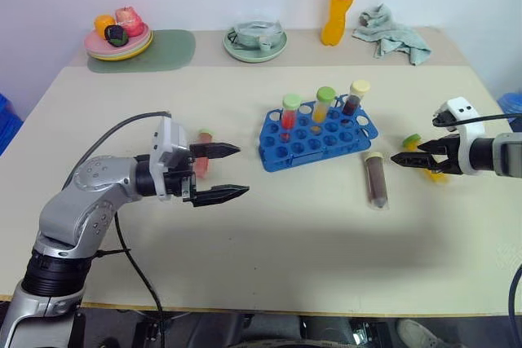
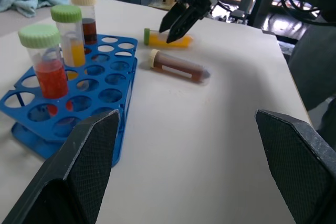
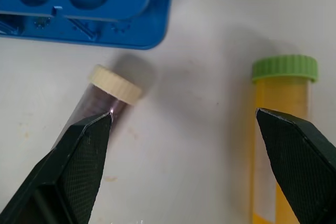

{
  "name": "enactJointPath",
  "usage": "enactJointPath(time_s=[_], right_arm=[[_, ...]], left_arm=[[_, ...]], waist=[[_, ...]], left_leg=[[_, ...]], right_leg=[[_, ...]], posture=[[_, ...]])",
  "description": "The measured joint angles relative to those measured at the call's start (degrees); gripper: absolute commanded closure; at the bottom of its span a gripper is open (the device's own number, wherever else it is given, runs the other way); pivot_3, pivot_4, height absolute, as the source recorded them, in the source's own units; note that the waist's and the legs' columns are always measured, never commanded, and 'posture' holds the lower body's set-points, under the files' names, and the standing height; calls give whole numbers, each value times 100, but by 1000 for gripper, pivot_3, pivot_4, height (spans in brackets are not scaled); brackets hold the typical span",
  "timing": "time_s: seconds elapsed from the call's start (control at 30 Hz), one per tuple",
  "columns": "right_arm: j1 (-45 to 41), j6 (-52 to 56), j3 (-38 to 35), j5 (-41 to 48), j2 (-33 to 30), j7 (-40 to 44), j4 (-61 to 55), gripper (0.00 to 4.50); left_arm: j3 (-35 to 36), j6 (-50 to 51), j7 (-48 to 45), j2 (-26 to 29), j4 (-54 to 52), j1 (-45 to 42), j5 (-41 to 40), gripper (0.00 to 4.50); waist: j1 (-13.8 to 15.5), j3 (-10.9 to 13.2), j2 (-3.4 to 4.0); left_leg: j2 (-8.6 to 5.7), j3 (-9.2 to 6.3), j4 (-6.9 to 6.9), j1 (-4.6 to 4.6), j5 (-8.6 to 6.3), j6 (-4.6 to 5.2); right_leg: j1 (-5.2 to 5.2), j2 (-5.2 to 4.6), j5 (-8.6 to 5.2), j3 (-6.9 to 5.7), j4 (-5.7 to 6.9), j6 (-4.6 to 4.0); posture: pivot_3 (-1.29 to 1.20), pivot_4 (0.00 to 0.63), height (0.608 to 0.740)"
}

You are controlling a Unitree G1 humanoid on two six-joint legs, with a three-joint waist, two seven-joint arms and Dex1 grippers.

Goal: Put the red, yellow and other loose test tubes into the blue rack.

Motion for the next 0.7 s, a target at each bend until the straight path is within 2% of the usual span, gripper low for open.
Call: enactJointPath(time_s=[0.23, 0.43, 0.7], right_arm=[[-23, 1091, -180, 569, 50, 151, -853, 0], [79, 1674, -269, 757, 554, -325, -1282, 0], [128, 1837, -381, 631, 1084, -1099, -1341, 0]], left_arm=[[-16, -24, 95, -44, -100, 212, 80, 275], [-77, -36, 133, -167, -101, 211, 167, 275], [-187, -141, 120, -221, -97, 159, 224, 275]], waist=[[30, 0, 0], [40, -1, -2], [34, -1, -2]], left_leg=[[0, -1, 11, 0, 0, 1], [-1, -2, 18, 0, 1, 1], [-1, -2, 18, 0, 3, 0]], right_leg=[[4, 0, 3, 0, 1, -5], [7, 0, 6, 0, 1, -7], [6, 1, 8, 0, 3, -6]], posture=[[0, 150, 739], [0, 150, 739], [0, 150, 739]])
